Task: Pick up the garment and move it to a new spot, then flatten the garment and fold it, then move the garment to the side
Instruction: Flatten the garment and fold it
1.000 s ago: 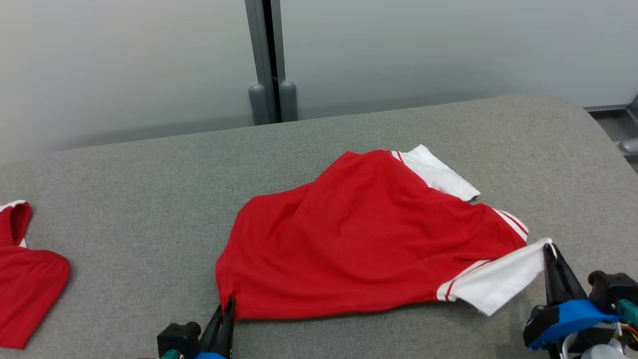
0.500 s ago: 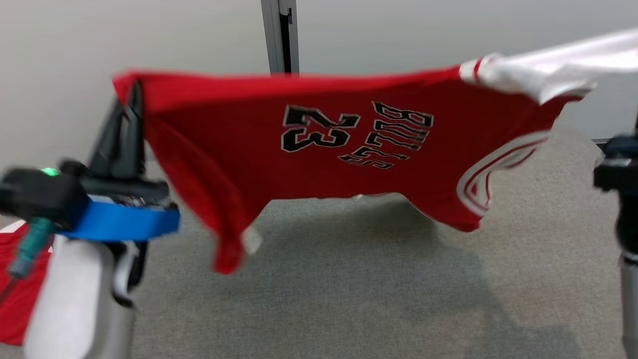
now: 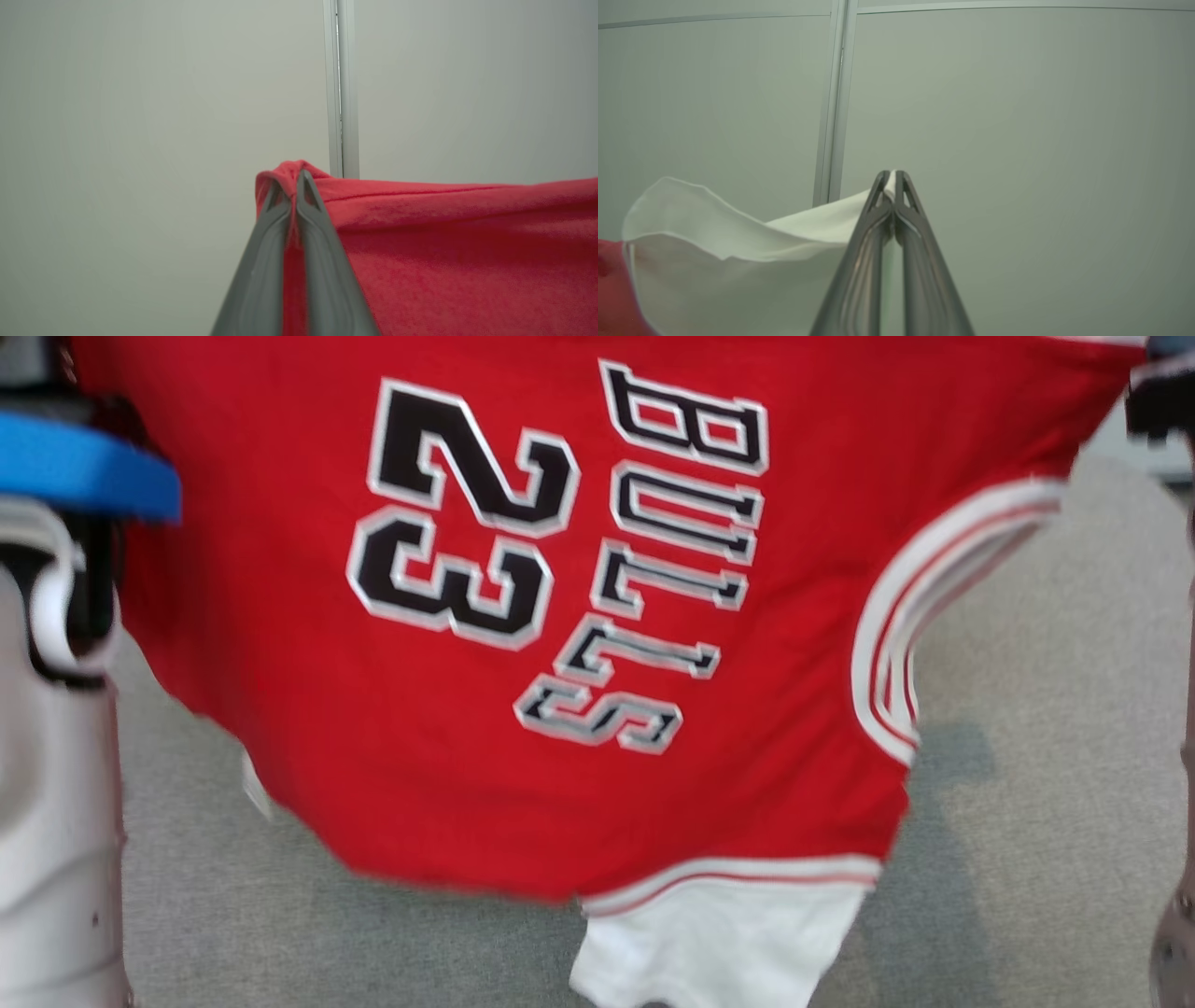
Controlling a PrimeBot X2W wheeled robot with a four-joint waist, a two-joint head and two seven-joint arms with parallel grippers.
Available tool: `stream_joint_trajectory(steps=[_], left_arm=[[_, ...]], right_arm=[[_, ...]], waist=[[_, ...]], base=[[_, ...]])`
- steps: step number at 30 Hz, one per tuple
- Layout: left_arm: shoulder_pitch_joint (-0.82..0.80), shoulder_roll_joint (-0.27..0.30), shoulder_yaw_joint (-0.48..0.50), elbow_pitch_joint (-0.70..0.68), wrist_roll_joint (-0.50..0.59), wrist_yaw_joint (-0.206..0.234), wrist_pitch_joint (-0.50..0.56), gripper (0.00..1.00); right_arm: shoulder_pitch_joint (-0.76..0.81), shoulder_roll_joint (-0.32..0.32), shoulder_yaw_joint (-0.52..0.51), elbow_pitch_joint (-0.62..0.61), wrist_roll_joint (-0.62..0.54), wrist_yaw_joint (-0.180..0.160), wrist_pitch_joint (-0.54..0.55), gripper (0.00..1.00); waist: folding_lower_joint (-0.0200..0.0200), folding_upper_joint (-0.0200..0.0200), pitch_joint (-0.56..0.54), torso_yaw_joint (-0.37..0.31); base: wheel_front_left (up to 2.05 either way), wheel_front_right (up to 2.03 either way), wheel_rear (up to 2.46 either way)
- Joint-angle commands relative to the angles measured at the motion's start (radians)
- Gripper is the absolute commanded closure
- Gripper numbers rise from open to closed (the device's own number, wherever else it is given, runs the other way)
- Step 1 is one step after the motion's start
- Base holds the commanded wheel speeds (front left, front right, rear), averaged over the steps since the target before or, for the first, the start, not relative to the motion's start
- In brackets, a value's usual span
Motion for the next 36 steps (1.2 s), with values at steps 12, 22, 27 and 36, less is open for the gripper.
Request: stream_joint_trajectory(steps=[12, 22, 27, 36], left_arm=[[-0.393, -0.012, 0.009, 0.381, 0.040, 0.040, -0.238, 1.00], [-0.013, -0.079, 0.063, 0.600, -0.015, 0.037, -0.263, 1.00], [0.192, -0.129, 0.080, 0.600, 0.004, 0.045, -0.263, 1.00], [0.562, -0.203, 0.135, 0.594, 0.035, 0.055, -0.257, 1.00]], right_arm=[[-0.462, 0.042, -0.154, 0.361, -0.122, -0.001, -0.202, 1.00], [0.111, 0.069, -0.066, 0.345, 0.070, -0.001, -0.232, 1.00], [0.398, 0.095, -0.025, 0.319, 0.125, -0.001, -0.235, 1.00], [0.767, 0.110, 0.068, 0.344, 0.152, -0.001, -0.234, 1.00]], waist=[[-0.0001, 0.0000, 0.226, 0.053], [-0.0001, 0.0000, 0.214, 0.015], [-0.0001, 0.0000, 0.192, -0.002], [-0.0001, 0.0000, 0.074, -0.026]], base=[[0.00, 0.00, 0.00], [0.00, 0.00, 0.00], [0.00, 0.00, 0.00], [0.00, 0.00, 0.00]])
